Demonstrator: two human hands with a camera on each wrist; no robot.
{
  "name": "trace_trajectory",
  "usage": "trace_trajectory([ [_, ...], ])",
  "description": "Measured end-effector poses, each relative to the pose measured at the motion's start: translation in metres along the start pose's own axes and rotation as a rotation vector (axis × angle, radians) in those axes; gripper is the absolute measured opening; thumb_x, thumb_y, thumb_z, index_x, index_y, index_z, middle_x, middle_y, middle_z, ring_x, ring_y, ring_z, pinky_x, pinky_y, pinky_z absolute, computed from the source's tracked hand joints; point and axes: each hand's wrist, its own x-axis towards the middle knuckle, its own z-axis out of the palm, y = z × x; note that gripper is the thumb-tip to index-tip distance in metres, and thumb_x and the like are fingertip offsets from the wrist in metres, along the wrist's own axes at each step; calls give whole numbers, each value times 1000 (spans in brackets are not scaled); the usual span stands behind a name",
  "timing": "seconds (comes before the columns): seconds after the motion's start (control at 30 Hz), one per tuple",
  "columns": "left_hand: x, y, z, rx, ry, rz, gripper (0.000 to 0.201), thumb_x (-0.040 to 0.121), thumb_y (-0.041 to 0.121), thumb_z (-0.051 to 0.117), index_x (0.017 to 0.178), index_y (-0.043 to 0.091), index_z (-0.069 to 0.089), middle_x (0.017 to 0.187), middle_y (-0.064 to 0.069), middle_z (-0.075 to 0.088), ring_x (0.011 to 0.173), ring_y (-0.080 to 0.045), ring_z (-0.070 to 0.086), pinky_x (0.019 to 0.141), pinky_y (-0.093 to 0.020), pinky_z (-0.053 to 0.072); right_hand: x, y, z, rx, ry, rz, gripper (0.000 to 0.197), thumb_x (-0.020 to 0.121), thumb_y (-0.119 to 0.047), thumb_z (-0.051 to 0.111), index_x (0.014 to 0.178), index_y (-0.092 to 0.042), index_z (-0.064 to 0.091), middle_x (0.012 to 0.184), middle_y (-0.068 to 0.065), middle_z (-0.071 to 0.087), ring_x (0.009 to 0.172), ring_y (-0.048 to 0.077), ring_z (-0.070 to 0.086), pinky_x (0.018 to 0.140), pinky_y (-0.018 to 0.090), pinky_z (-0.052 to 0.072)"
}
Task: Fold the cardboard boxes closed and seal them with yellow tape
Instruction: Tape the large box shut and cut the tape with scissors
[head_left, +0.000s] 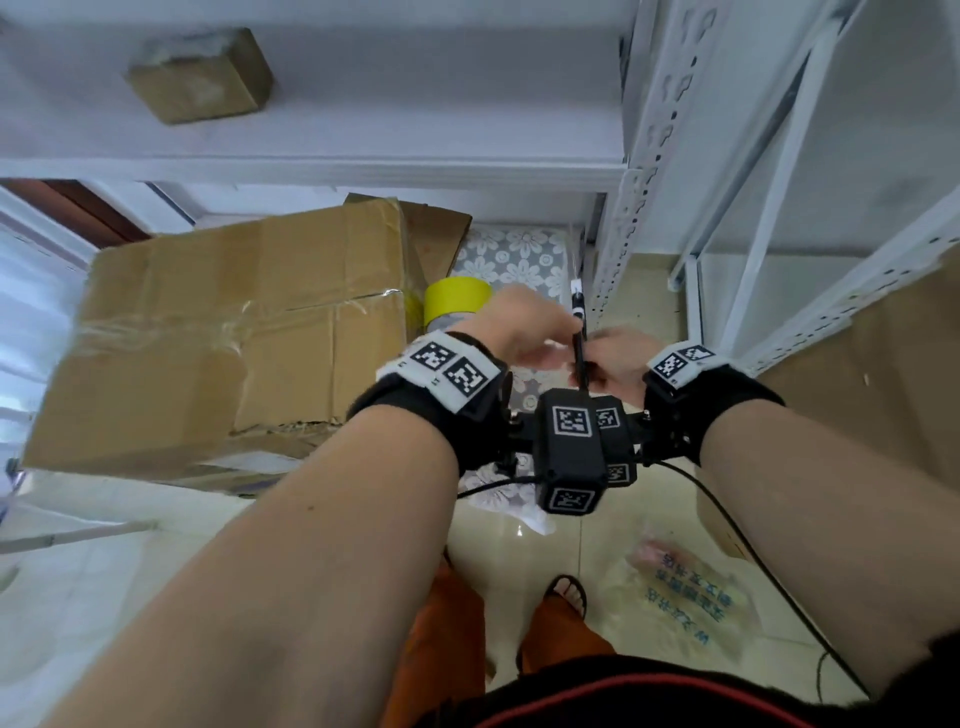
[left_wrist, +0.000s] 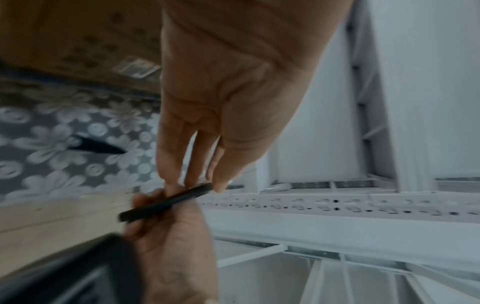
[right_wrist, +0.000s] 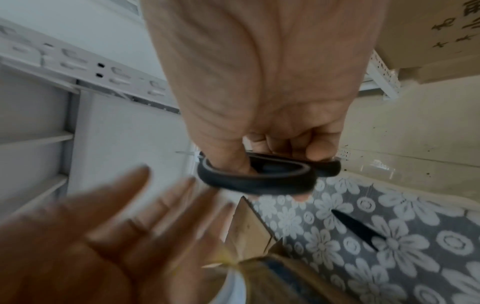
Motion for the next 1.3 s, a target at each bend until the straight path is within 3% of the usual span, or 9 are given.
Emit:
trace_trajectory([
  [0.1, -12, 18, -27, 10, 121, 171, 13, 89, -3, 64, 83, 8, 65, 83, -10, 66, 68, -14, 61, 70, -25, 57, -14, -10, 11, 27, -104, -9, 49, 62, -49, 83, 80, -11, 57, 62, 7, 55, 54, 20, 46, 46, 27, 32],
  [0.17, -16, 22, -52, 138, 256, 280, 16, 87, -3, 64, 84, 13, 66, 82, -2, 65, 71, -11, 59, 73, -24, 54, -32, -21, 18, 54, -208, 5, 50, 71, -63, 68, 73, -17, 49, 58, 3, 48, 53, 19, 44, 50, 27, 29],
  [0.3, -21, 19, -100, 434, 429, 370, 24, 88, -1, 58, 92, 21, 66, 97, 2, 65, 90, -14, 61, 86, -26, 50, -51, -32, 24, 101, -300, 14, 54, 84, -66, 49, 70, -14, 43, 60, 5, 44, 51, 19, 43, 43, 23, 34],
  [0.43, -16, 10, -125, 667, 378, 303, 30, 89, 0, 58, 112, 16, 69, 122, -1, 62, 110, -22, 60, 87, -26, 46, -64, -37, 38, 159, -399, 17, 54, 87, -63, 47, 75, -11, 45, 59, 5, 46, 48, 19, 46, 42, 21, 42],
  [0.53, -11, -2, -128, 666, 334, 247, 32, 89, 0, 60, 116, 17, 67, 127, -3, 61, 116, -21, 57, 92, -25, 45, -71, -38, 50, 107, -487, 32, 58, 86, -66, 47, 75, -9, 47, 58, 6, 49, 48, 20, 48, 48, 25, 45],
  [0.67, -9, -6, -130, 667, 320, 274, 30, 92, 0, 56, 113, 16, 68, 129, -3, 60, 117, -19, 55, 91, -19, 40, -76, -36, 62, 66, -506, 88, 57, 82, -67, 53, 79, -11, 43, 57, 4, 50, 47, 18, 48, 50, 26, 44],
  [0.87, -8, -5, -137, 709, 293, 262, 33, 93, -2, 52, 112, 18, 69, 127, -4, 63, 115, -19, 58, 93, -19, 41, -84, -42, 69, -23, -532, 140, 58, 86, -66, 46, 75, -9, 44, 51, 5, 54, 43, 18, 51, 55, 29, 42],
  [1.03, -9, -1, -142, 675, 260, 253, 32, 95, -1, 49, 112, 17, 69, 122, -7, 65, 110, -30, 63, 89, -31, 50, -88, -50, 74, -31, -526, 179, 58, 86, -66, 47, 77, -9, 44, 53, 7, 54, 45, 20, 53, 54, 29, 46],
  [1.3, -4, 1, -147, 634, 240, 273, 27, 96, 3, 51, 112, 13, 69, 116, -10, 69, 105, -26, 65, 92, -37, 53, -94, -50, 67, -32, -551, 208, 59, 88, -65, 45, 77, -7, 49, 53, 6, 57, 46, 19, 55, 50, 25, 48],
])
